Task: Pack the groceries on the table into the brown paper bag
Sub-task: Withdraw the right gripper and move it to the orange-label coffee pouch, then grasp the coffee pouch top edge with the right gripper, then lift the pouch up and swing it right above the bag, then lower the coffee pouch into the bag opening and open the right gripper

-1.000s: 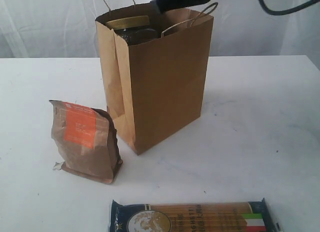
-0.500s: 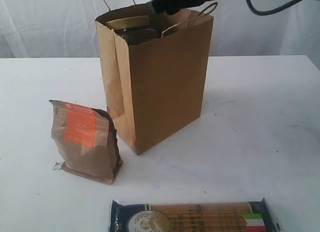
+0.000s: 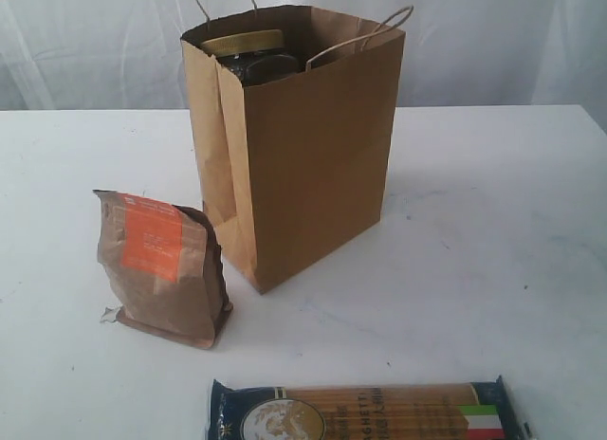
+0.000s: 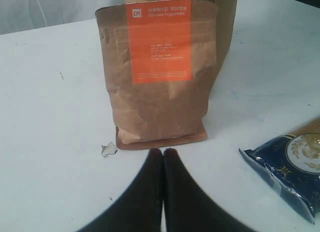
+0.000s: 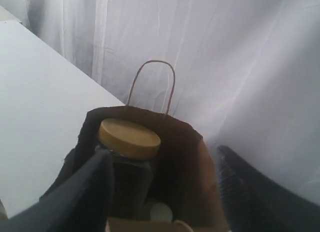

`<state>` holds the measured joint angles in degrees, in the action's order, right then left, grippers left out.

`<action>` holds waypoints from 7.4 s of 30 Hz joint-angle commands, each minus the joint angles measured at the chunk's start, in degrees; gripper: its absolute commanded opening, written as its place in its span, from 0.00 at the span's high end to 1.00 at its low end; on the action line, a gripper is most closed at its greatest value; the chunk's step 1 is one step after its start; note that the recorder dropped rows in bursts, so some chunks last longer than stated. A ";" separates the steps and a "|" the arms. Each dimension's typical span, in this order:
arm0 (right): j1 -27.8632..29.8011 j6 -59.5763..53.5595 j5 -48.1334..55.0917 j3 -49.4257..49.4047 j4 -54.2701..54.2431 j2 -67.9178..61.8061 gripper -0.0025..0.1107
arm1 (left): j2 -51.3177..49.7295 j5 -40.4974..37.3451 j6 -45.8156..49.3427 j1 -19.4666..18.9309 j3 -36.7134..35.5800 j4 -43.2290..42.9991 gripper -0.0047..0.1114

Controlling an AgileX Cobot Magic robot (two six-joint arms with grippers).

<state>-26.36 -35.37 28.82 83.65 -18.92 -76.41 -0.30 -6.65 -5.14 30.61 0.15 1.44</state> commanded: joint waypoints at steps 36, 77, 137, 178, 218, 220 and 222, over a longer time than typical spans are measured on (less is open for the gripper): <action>0.14 -26.21 31.70 -27.74 -20.16 21.38 0.48 | 0.30 -0.05 0.00 -0.26 -0.15 0.29 0.96; -20.49 -31.50 18.55 5.54 -7.14 -25.39 0.48 | 0.30 -0.05 0.00 -0.26 -0.15 0.29 0.96; -22.49 2.92 24.75 -13.44 12.18 4.30 0.98 | 0.30 -0.05 0.00 -0.26 -0.15 0.29 0.96; -5.60 43.68 -15.91 -16.32 62.58 15.33 0.98 | 0.30 -0.05 0.00 -0.26 -0.15 0.29 0.96; 1.78 39.71 -42.39 -15.07 62.29 -1.92 0.98 | 0.30 -0.05 0.00 -0.26 -0.15 0.29 0.96; 1.78 39.71 -42.91 -15.07 62.29 -3.10 0.98 | 0.30 -0.05 0.00 -0.26 -0.15 0.29 0.96; 1.78 39.71 -43.36 -15.07 62.29 -4.22 0.98 | 0.30 -0.05 0.00 -0.26 -0.15 0.29 0.96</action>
<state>-24.66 3.90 -10.88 67.98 43.40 -79.83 -0.30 -6.65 -5.14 30.61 0.15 1.44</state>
